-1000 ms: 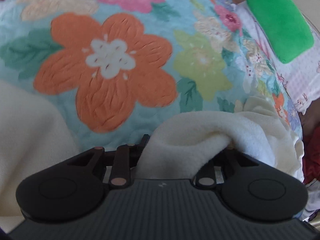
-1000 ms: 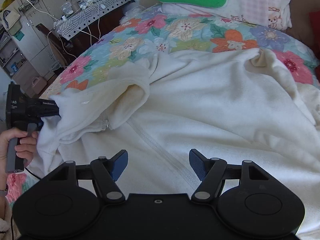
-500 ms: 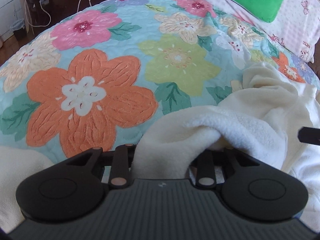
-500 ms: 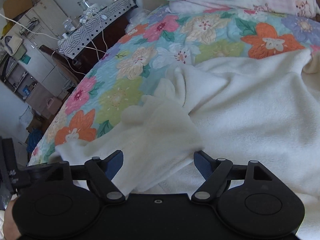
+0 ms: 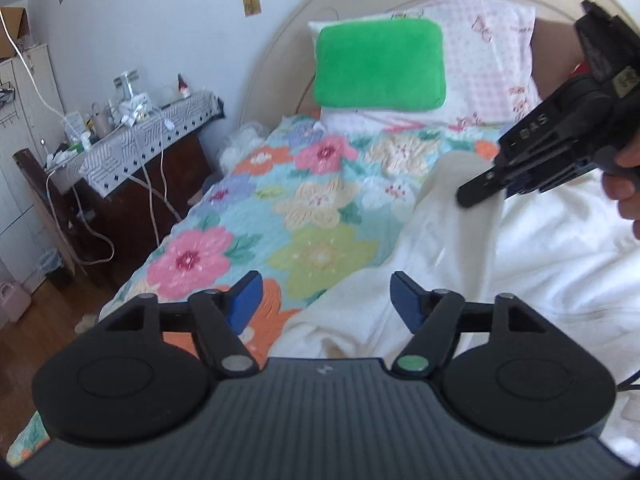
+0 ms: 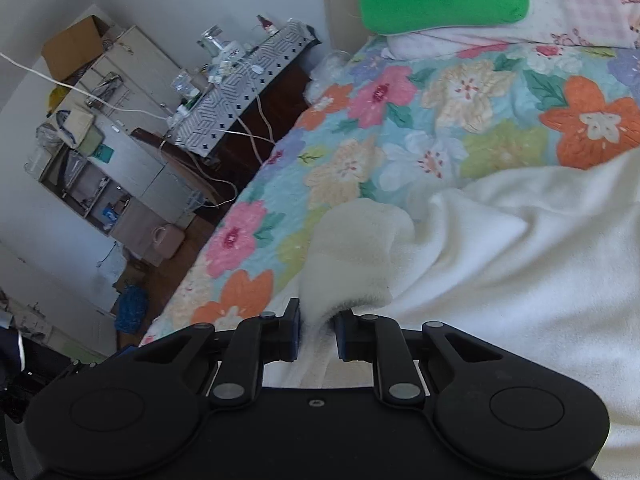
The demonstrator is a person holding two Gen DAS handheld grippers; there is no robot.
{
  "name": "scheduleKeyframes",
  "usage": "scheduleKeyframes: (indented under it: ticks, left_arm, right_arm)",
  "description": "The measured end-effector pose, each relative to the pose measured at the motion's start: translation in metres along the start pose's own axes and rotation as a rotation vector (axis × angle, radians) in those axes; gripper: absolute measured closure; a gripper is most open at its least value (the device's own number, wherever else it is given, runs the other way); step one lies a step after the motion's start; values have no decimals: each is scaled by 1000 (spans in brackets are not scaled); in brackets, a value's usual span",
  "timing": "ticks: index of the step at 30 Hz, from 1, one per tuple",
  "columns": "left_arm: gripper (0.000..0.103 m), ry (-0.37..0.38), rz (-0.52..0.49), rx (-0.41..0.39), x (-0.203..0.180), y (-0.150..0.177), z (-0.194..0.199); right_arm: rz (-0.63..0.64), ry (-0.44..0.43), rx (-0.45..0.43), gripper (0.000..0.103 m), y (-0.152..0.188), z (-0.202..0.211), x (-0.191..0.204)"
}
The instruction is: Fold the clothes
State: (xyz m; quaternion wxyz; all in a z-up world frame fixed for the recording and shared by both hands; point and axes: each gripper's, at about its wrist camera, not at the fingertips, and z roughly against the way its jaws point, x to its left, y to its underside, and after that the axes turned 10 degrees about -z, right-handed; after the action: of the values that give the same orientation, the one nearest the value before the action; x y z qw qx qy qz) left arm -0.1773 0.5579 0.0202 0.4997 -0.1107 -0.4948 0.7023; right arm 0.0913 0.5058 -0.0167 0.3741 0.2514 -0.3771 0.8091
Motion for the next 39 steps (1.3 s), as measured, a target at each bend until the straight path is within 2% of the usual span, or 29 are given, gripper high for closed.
scheduleKeyframes:
  ticks: [1,2,4,6,9,10,11,12,13,15,17,19,20,22,24,26,27,30,32,34,36,39]
  left_arm:
    - [26,37,-3,-61,2,-2,1]
    - [22,101,-3,-86,4,-5,-3]
    - [22,227,-3,-33,9,-17,-22]
    - [21,312,17,-39,12,-26,-38]
    - [18,347,-2,-21,-1,-43,-70]
    - [20,327,-29,-5,-6,-47,-82]
    - [47,276,-74,32,-12,-51,-96]
    - [80,217,-131,66,-20,-54,-105]
    - [86,181,-167,90,-21,-56,-115]
    - [87,126,-146,142,-8,-58,-137]
    - [87,80,-105,182,11,-59,-157]
    - [86,37,-57,212,34,-57,-176]
    - [86,-19,-91,217,40,-55,-184]
    - [86,-101,-89,243,51,-51,-200]
    - [78,-90,12,335,67,-44,-224]
    - [77,-48,88,447,79,-33,-248]
    - [77,-60,90,468,82,-30,-253]
    - [74,-108,114,456,97,-26,-250]
    - [76,-106,201,463,115,-27,-248]
    - [78,-63,227,439,124,-35,-243]
    - [78,-13,201,404,118,-46,-236]
    - [78,113,149,370,93,-67,-233]
  right_arm:
    - [18,-7,21,82,-4,0,9]
    - [41,-7,33,82,-8,-1,18]
    - [86,-4,55,82,-16,-2,37]
    - [124,-5,56,82,-22,0,50]
    - [68,-81,57,82,-31,4,51]
    - [49,-105,60,82,-32,4,49]
    - [45,-123,62,82,-32,5,46]
    - [58,-119,53,81,-30,7,42]
    - [74,-92,30,75,-28,11,37]
    - [98,2,-38,64,-22,30,17]
    - [91,125,-111,45,-18,57,-14]
    - [64,262,-181,43,-16,86,-49]
    - [38,326,-195,43,-17,99,-68]
    - [-7,436,-224,43,-15,124,-101]
    - [-65,498,-241,43,-14,146,-133]
    - [-129,542,-248,43,-13,161,-160]
    - [-154,551,-252,43,-12,165,-172]
    - [-219,533,-243,43,-11,167,-194]
    - [-251,484,-223,43,-11,157,-201]
    - [-277,437,-205,43,-13,144,-203]
    - [-297,386,-183,42,-19,125,-200]
    - [-340,295,-143,38,-37,89,-190]
